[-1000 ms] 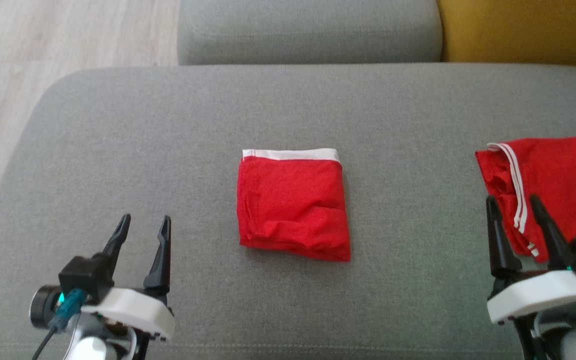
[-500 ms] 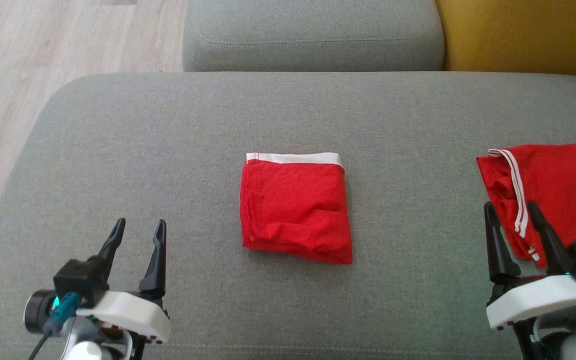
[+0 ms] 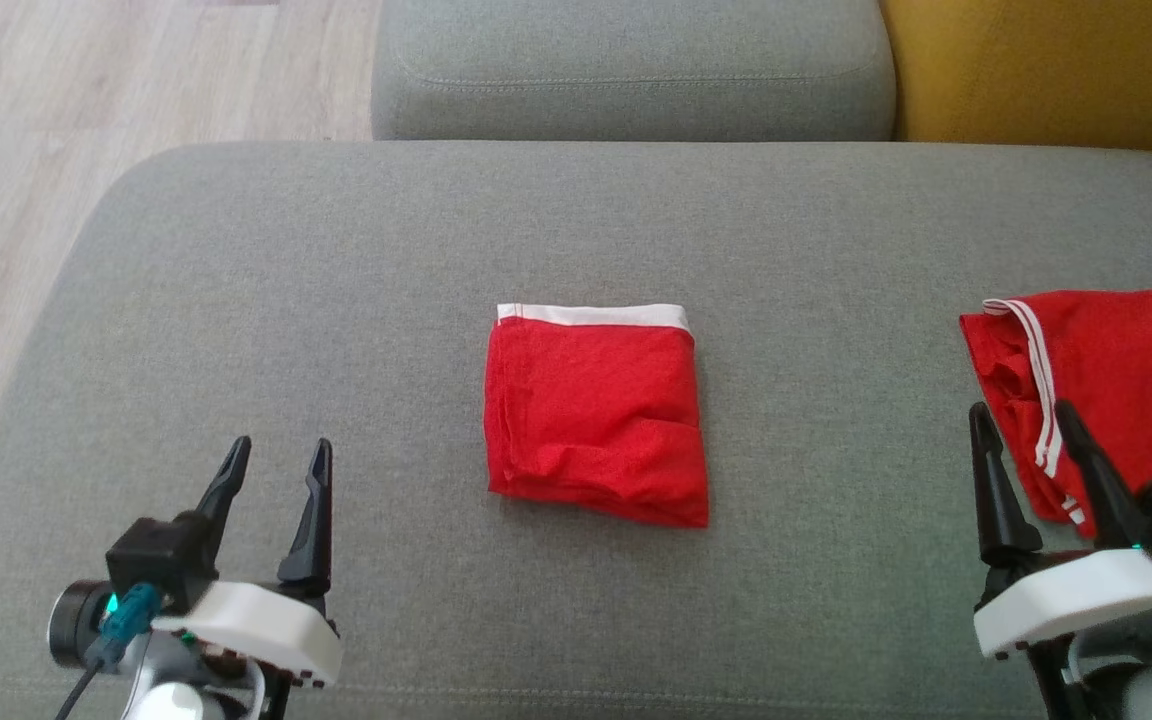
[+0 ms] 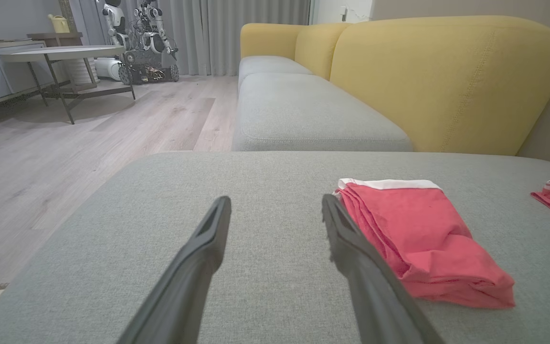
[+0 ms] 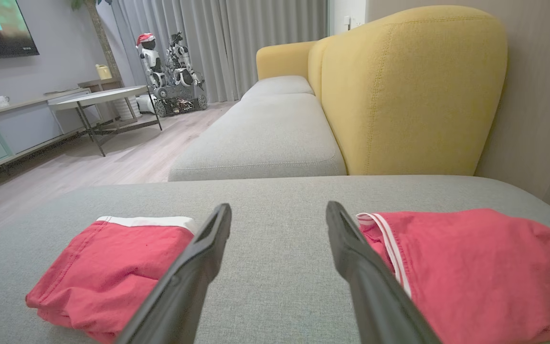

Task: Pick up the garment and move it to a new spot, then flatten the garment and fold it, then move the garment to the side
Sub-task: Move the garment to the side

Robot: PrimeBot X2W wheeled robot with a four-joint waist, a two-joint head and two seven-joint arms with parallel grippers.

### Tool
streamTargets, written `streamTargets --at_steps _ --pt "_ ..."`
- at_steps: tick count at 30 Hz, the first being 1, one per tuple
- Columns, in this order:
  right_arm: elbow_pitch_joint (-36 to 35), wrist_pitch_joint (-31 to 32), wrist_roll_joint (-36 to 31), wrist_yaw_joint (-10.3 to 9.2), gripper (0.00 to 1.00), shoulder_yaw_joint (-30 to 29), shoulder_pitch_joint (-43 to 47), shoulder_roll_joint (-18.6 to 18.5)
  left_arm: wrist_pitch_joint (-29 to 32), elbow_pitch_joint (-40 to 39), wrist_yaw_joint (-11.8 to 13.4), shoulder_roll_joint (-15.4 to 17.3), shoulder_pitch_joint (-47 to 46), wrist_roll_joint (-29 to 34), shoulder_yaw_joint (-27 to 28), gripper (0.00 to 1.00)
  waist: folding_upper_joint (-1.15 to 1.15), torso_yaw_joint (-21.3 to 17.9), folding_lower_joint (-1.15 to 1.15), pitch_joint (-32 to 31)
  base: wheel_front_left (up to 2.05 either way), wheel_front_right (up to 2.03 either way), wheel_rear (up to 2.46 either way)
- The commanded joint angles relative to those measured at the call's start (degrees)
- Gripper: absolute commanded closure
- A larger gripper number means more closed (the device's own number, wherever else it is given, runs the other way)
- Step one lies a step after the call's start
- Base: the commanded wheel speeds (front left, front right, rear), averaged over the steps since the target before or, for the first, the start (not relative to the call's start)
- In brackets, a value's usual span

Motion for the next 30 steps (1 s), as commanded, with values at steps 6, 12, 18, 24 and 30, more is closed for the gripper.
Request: streamTargets --at_steps 6,12,18,24,30 --pt "-1.4 0.3 -0.2 0.37 0.0 1.1 -2.5 -0.3 -0.5 -2.6 0.5 1.4 -3.5 -0.3 2.0 0.0 0.0 0.2 0.0 1.6 0.0 0.0 0.0" --pt "6.9 -0.9 2.9 0.37 0.0 4.5 -8.7 -0.3 -1.5 -3.1 0.3 1.0 -7.3 0.0 1.6 0.0 0.0 1.4 0.0 6.3 0.0 0.0 0.0" --pt "20.2 -4.1 7.2 0.37 0.0 12.4 -17.1 -0.3 -3.1 -2.4 -0.1 0.2 -10.8 0.2 0.9 0.0 0.0 3.7 0.0 10.9 0.0 0.0 0.0" --pt "33.0 -5.6 11.7 0.37 0.0 21.8 -24.5 -0.3 -4.6 -0.7 -0.7 -1.0 -14.5 0.4 -0.2 0.0 0.0 5.6 0.0 14.8 0.0 0.0 0.0" --pt "43.8 -6.1 15.4 0.37 0.0 27.6 -29.0 -0.3 -5.8 1.2 -1.2 -2.2 -16.7 0.5 -1.1 0.0 0.0 6.5 0.0 16.5 0.0 0.0 0.0"
